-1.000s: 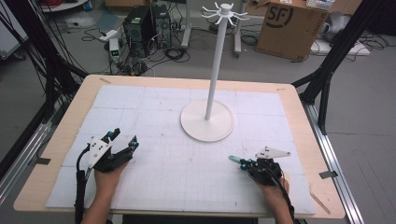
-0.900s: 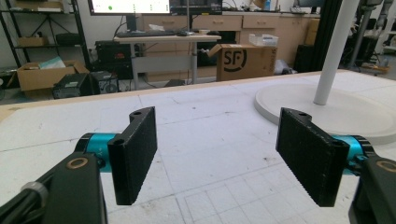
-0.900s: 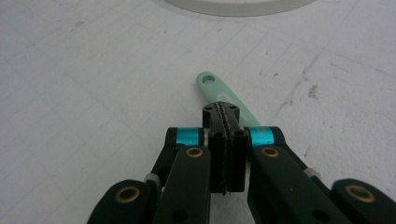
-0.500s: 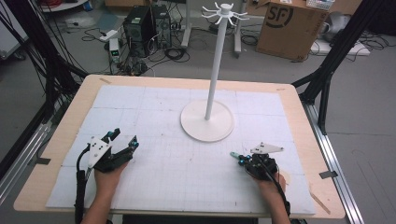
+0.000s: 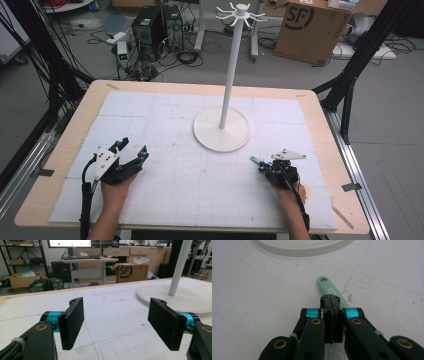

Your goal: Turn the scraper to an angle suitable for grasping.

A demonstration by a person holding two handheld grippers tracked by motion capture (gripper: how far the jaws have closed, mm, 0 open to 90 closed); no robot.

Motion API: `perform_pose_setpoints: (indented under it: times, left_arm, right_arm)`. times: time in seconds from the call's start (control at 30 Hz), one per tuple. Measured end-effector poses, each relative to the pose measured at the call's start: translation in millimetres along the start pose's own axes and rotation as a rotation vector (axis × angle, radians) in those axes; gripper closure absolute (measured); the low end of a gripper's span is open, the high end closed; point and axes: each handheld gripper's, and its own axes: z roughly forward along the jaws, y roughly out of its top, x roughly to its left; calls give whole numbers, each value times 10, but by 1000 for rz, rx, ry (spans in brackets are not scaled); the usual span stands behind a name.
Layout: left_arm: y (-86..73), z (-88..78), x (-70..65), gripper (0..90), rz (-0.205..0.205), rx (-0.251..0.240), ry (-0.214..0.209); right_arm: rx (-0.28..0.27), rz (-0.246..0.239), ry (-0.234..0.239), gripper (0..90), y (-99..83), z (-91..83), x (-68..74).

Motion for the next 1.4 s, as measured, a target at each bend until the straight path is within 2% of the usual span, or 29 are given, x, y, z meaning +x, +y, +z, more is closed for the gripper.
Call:
perform_pose_setpoints:
  times: [0.2, 0.47, 0.5, 0.53, 0.57, 0.6, 0.63, 0.77, 0.87, 0.97, 1.03, 1.07, 1.1, 1.2, 1.23, 1.3, 1.33, 1.4]
  left_arm:
    - [0, 0, -2, 296, 1, -1, 0]
    - [0, 0, -1, 296, 2, 0, -1]
    - [-1, -1, 0, 296, 3, 1, -1]
    - [1, -1, 1, 296, 4, 2, -2]
    - [1, -1, 1, 297, 4, 2, -2]
    - [-1, 0, -2, 296, 2, -1, 0]
    - [-1, 0, -1, 296, 1, -1, -1]
    - [-1, 0, -1, 296, 3, 0, -3]
    - [-1, 0, -2, 296, 4, -1, -4]
    - [-1, 2, -4, 296, 2, -2, -5]
    - [-1, 1, -1, 296, 3, -1, -6]
    - [-1, 2, -3, 296, 1, -2, -6]
    - [-2, 2, -4, 296, 1, -3, -7]
    - [-1, 2, -1, 296, 2, -1, -7]
    - [-2, 1, -3, 296, -2, -1, -6]
    - [-1, 2, -1, 296, 2, -1, -8]
    - [-2, 2, -2, 296, 2, -2, -8]
    - [-2, 2, -1, 296, 3, -1, -8]
  right_arm:
    - [-6, 19, -25, 900, 6, 19, -10]
    - [-11, 25, -29, 900, 5, 19, -14]
    - [-30, 19, -27, 889, 2, 3, -16]
    - [-60, 24, -29, 805, -3, -15, -15]
    - [-60, 24, -29, 805, -3, -15, -15]
    - [-96, 47, -15, 686, -8, -55, -34]
    - [-112, 61, -10, 643, -13, -74, -40]
    - [-191, 91, -38, 456, -45, -165, -69]
    - [-266, 124, -79, 378, -84, -259, -89]
    - [-355, 123, -123, 354, -147, -369, -131]
    - [-372, 134, -131, 339, -166, -402, -151]
    - [-412, 153, -164, 309, -199, -460, -207]
    - [-430, 176, -174, 309, -216, -487, -228]
    - [-475, 224, -234, 300, -279, -571, -285]
    - [-475, 224, -234, 300, -279, -571, -285]
    - [-511, 255, -296, 294, -334, -629, -321]
    - [-511, 255, -296, 294, -334, -629, -321]
    - [-528, 245, -346, 275, -363, -638, -327]
